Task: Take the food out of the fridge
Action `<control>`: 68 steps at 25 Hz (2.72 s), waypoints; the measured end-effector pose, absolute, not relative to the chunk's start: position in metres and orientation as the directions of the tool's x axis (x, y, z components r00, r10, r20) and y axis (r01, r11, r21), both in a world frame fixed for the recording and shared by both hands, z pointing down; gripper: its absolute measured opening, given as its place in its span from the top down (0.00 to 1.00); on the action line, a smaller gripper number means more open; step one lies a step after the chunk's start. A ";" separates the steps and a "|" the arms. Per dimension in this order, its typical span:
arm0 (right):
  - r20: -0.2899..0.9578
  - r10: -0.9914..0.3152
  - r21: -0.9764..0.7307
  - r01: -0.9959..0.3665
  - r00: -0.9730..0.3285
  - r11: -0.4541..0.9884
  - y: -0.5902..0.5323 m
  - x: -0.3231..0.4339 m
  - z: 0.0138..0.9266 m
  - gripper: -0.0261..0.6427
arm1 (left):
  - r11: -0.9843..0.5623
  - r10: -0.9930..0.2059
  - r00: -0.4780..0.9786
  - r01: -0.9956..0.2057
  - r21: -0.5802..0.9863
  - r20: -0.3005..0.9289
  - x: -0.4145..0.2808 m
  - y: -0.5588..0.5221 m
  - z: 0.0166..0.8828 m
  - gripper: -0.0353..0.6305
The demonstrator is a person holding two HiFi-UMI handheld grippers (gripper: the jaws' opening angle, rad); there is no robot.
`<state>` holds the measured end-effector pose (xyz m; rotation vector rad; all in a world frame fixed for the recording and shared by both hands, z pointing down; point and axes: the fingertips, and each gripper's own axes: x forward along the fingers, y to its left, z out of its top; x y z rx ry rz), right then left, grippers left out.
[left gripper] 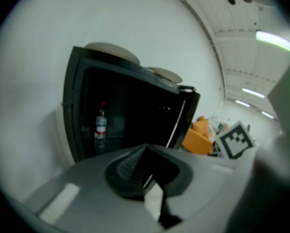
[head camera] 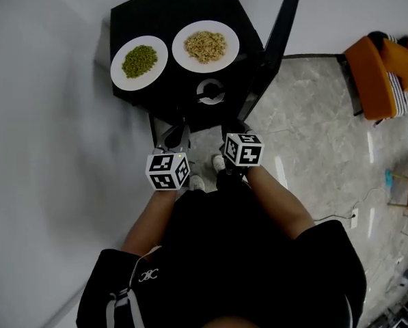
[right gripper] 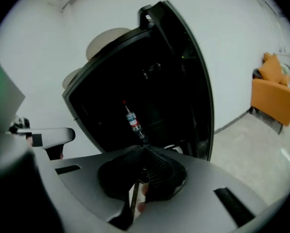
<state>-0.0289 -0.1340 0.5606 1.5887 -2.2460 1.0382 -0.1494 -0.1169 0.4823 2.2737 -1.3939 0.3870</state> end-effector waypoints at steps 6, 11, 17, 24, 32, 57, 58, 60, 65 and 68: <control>0.508 -0.772 -0.676 -0.732 -0.381 -0.084 -0.104 -0.027 0.603 0.97 | -0.517 -0.673 0.563 -0.822 0.239 0.479 -0.139 -0.111 0.511 0.95; 0.514 -0.773 -0.784 -0.569 -0.372 -0.248 -0.088 -0.033 0.655 0.97 | -0.515 -0.656 0.563 -0.821 0.248 0.502 -0.147 -0.100 0.537 0.95; 0.486 -0.775 -0.852 -0.416 -0.403 -0.318 -0.109 -0.035 0.733 0.96 | -0.429 -0.688 0.509 -0.860 0.275 0.517 -0.161 -0.104 0.575 0.95; 0.423 -0.826 -0.900 -0.279 -0.372 -0.335 -0.179 -0.029 0.823 0.84 | -0.402 -0.712 0.491 -0.871 0.281 0.502 -0.152 -0.105 0.635 0.95; 0.429 -0.861 -0.902 -0.174 -0.273 -0.394 -0.247 -0.033 0.905 0.81 | -0.382 -0.731 0.463 -0.887 0.260 0.501 -0.173 -0.116 0.679 0.95; 0.273 -0.879 -0.961 -0.064 -0.392 -0.270 -0.232 -0.039 0.893 0.95 | -0.360 -0.725 0.452 -0.892 0.273 0.520 -0.162 -0.117 0.690 0.95; 0.266 -0.877 -0.962 -0.055 -0.399 -0.267 -0.224 -0.041 0.886 0.95 | -0.355 -0.727 0.449 -0.893 0.276 0.520 -0.162 -0.118 0.687 0.95; 0.260 -0.870 -0.964 -0.053 -0.418 -0.262 -0.206 -0.043 0.869 0.95 | -0.341 -0.734 0.442 -0.897 0.283 0.516 -0.163 -0.118 0.678 0.95; 0.241 -0.858 -0.970 -0.087 -0.454 -0.227 -0.152 -0.033 0.800 0.95 | -0.318 -0.768 0.396 -0.918 0.236 0.503 -0.161 -0.108 0.644 0.95; 0.234 -0.856 -0.972 -0.076 -0.461 -0.224 -0.111 -0.028 0.750 0.95 | -0.307 -0.785 0.378 -0.926 0.221 0.492 -0.163 -0.099 0.611 0.95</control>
